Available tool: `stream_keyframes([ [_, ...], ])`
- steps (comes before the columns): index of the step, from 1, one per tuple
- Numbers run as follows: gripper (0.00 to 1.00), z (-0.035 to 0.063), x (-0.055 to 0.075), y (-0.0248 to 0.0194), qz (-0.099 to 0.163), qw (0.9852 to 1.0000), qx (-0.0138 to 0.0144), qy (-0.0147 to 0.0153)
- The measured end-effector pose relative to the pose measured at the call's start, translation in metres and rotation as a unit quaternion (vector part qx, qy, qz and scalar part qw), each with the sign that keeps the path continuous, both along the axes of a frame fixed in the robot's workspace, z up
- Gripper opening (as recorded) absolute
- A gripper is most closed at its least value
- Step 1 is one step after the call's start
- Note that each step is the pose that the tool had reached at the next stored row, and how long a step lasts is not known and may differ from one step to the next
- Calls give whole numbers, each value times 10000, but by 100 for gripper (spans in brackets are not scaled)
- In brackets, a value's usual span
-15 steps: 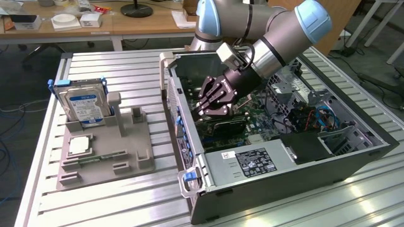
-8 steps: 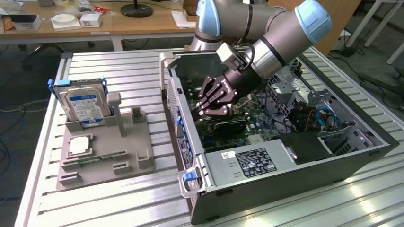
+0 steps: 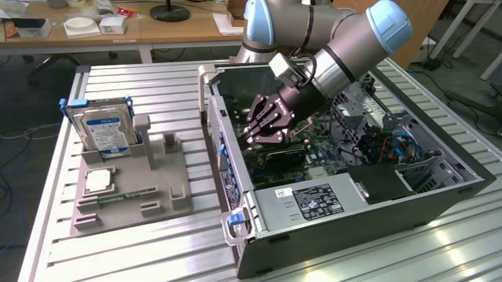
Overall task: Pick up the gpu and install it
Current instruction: 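Press down on the gpu until it lock into place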
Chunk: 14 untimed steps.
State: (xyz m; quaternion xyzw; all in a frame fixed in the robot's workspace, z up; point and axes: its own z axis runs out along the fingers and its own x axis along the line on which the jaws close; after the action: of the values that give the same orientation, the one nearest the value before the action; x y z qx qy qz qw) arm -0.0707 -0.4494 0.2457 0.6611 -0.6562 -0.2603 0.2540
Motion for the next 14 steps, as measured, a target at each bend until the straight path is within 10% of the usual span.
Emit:
stream_keyframes([
  [14,10,0,0,0,0,10000,0,0],
])
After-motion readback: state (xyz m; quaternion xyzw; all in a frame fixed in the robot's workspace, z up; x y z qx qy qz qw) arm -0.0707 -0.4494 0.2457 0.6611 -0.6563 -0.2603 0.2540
